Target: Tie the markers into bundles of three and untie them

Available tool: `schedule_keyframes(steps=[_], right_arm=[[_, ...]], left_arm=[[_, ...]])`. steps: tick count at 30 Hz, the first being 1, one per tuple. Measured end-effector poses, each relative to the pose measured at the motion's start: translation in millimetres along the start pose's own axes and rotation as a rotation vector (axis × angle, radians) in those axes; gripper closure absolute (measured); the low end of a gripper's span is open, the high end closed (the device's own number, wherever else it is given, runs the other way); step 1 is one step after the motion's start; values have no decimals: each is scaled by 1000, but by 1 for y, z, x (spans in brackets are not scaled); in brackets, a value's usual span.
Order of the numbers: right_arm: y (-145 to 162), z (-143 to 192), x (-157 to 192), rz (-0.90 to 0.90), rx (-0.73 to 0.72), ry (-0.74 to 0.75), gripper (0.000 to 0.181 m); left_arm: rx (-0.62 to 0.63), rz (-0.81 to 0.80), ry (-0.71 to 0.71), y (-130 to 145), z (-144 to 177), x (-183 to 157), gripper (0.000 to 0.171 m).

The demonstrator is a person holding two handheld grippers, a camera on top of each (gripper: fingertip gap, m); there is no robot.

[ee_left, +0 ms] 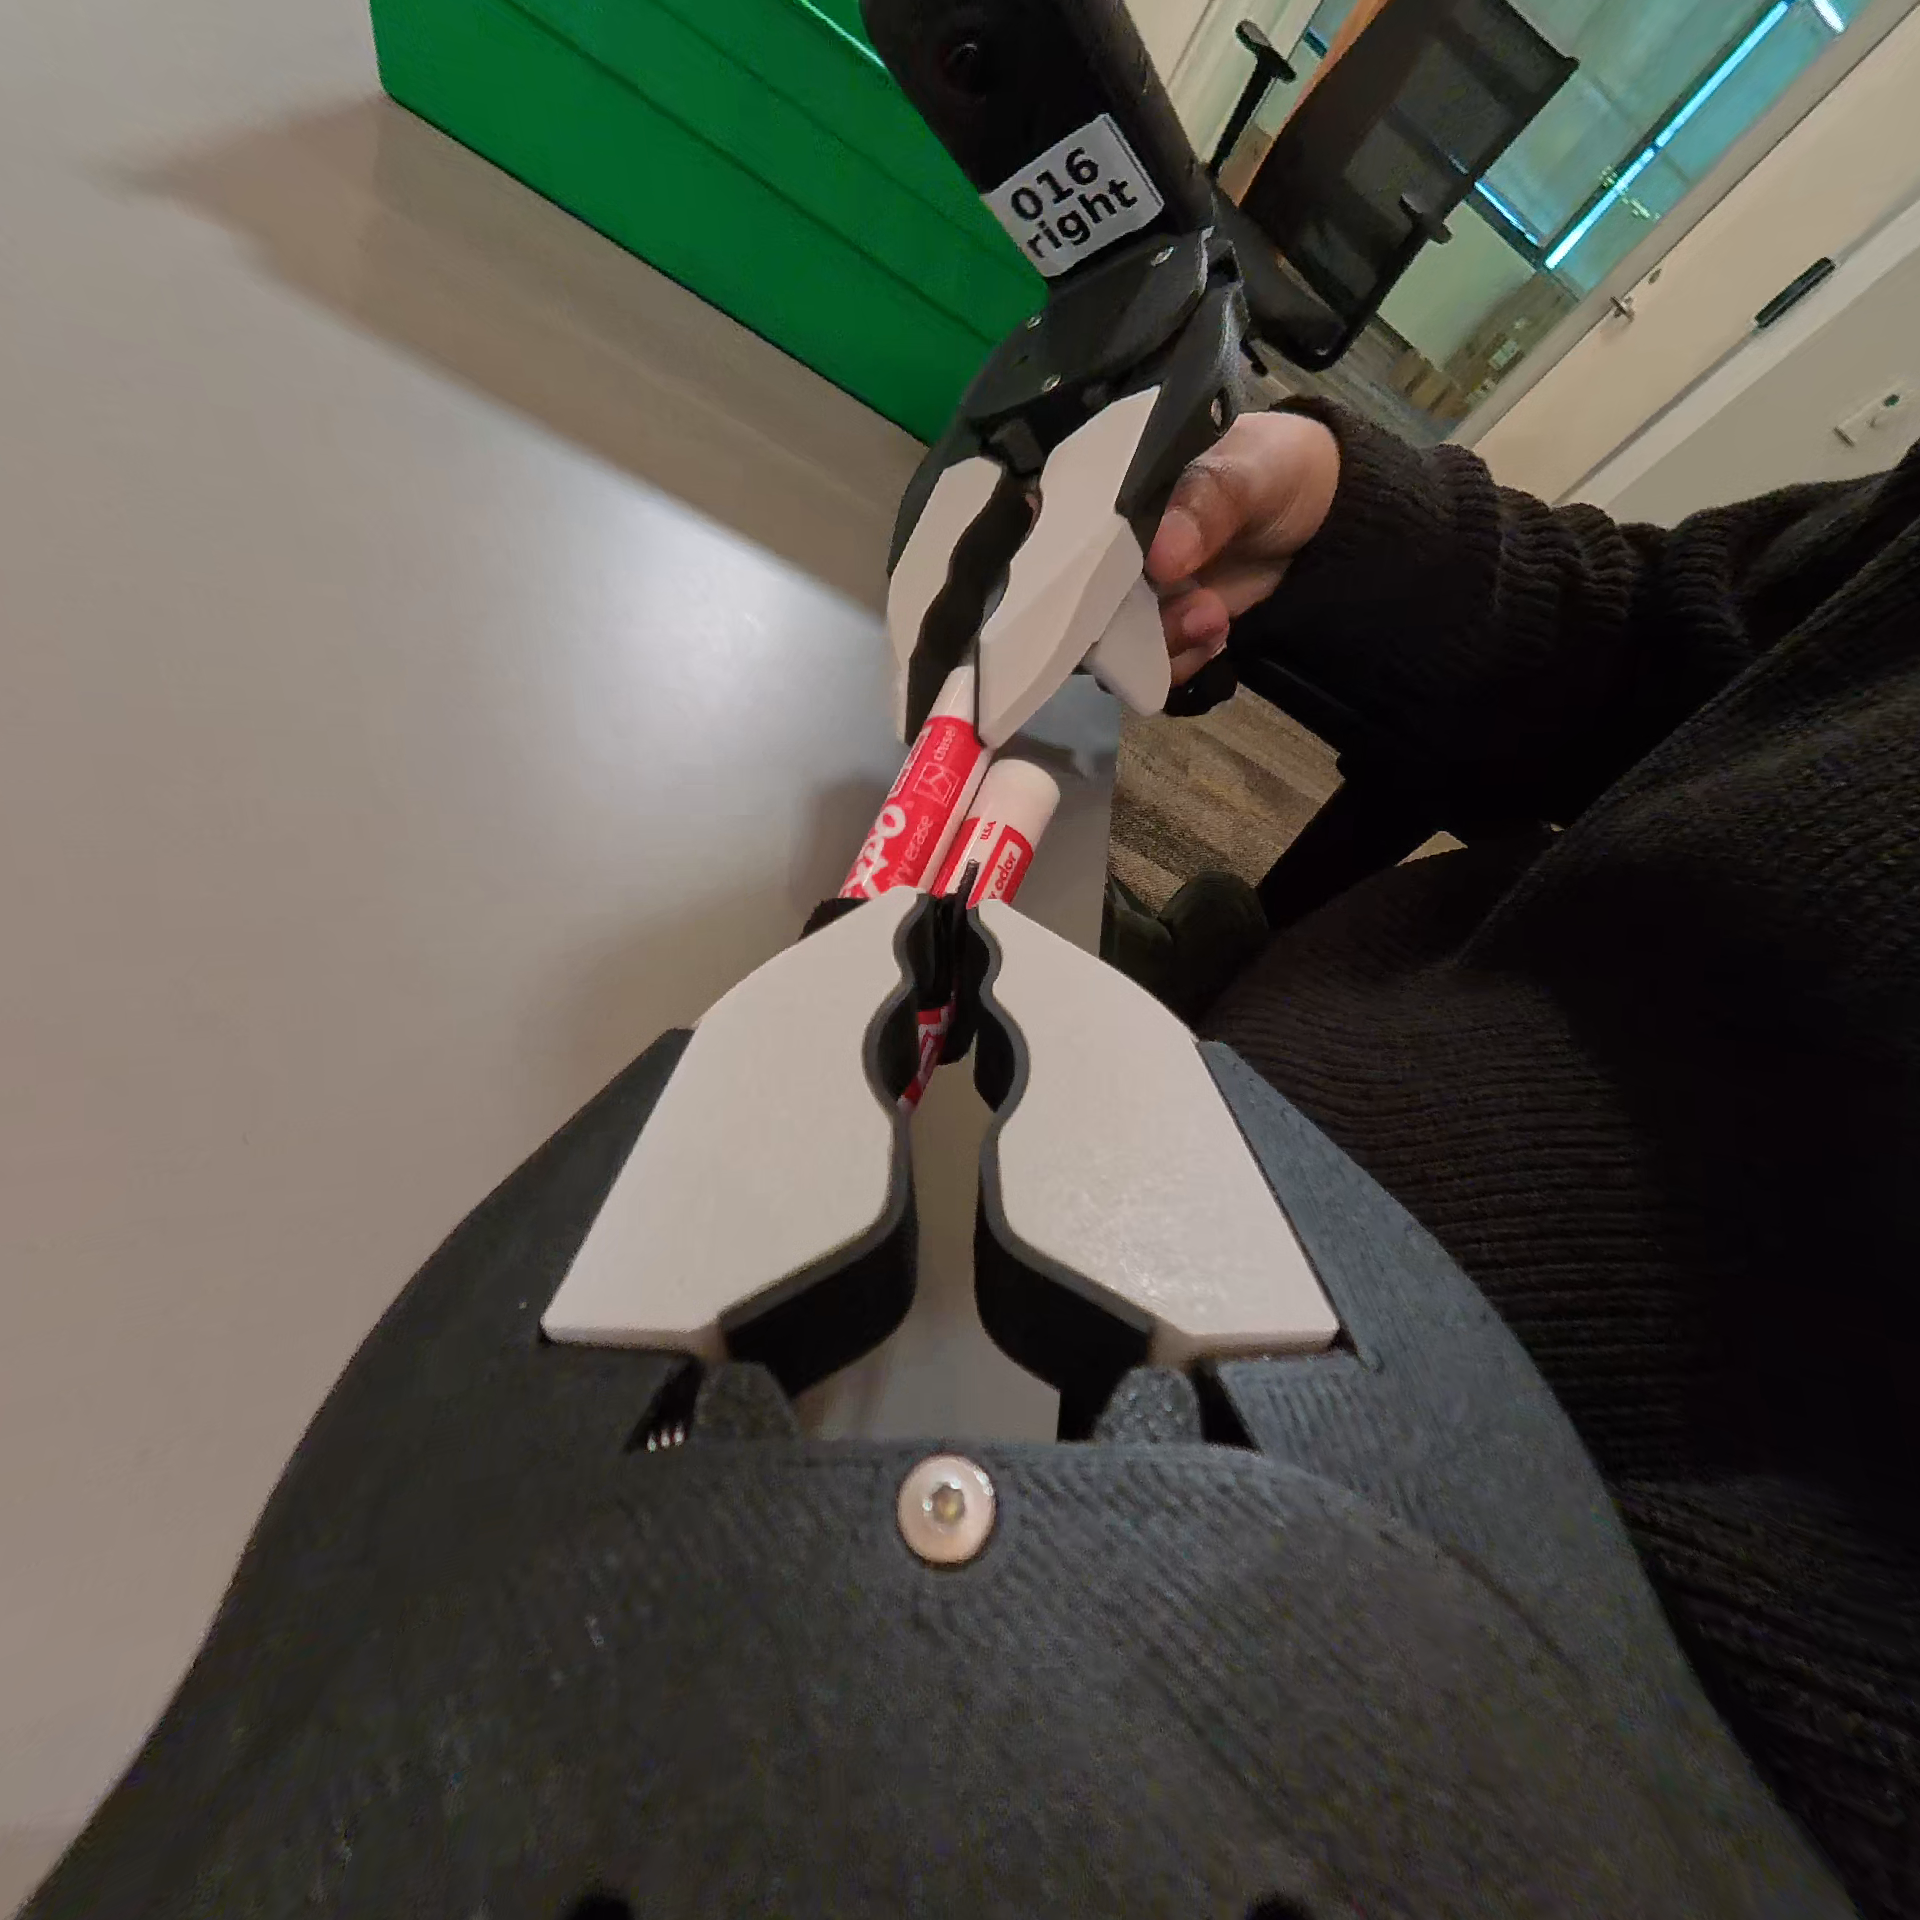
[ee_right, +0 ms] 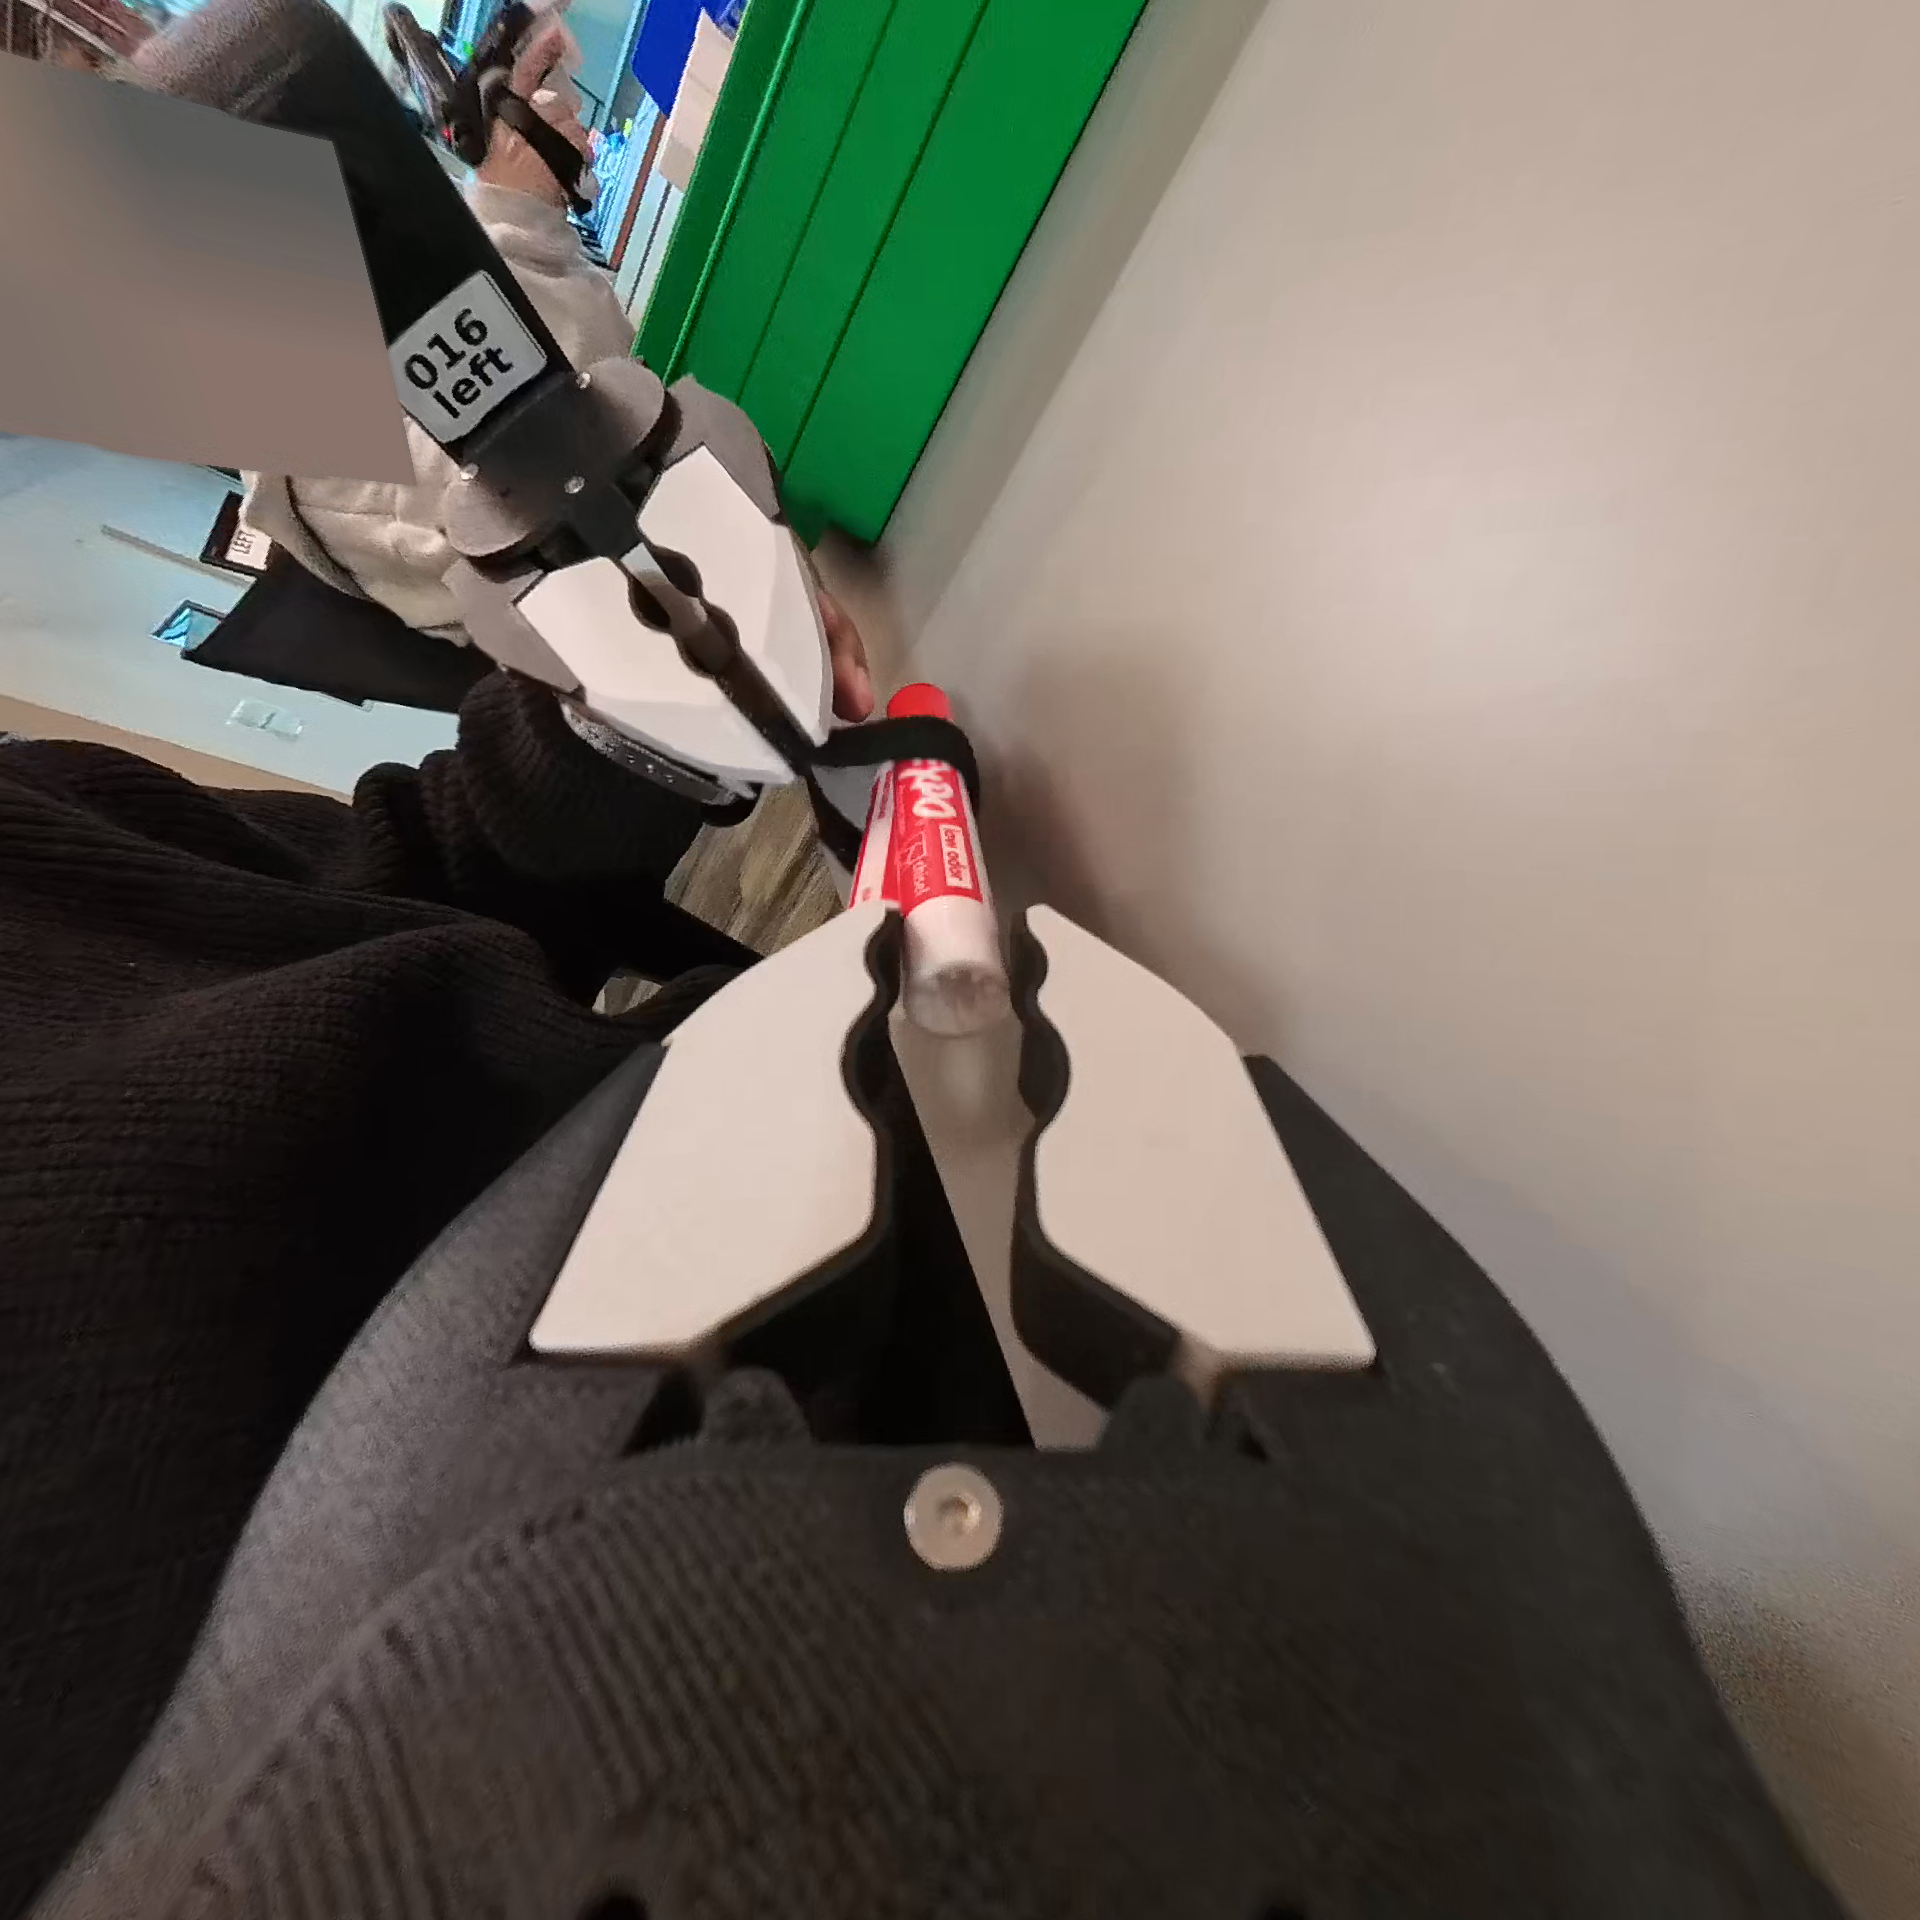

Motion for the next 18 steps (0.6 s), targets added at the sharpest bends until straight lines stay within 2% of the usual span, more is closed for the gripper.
schedule_keyframes(steps=[8, 11, 18], right_arm=[[-8, 36, -8, 18, -35, 28, 161], [-14, 50, -8, 48, -71, 80, 161], [-36, 78, 15, 167, -254, 130, 162]], left_arm=[[17, 47, -46, 3, 2, 10, 167], [19, 54, -58, 3, 3, 12, 166], [17, 68, -69, 4, 4, 15, 166]])
Point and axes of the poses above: each gripper's, where its closed fingertips meet, z back along the fingers, y out of its underside, x = y × z across the jaws, the point moved 6 cm from there along z, back along the fingers
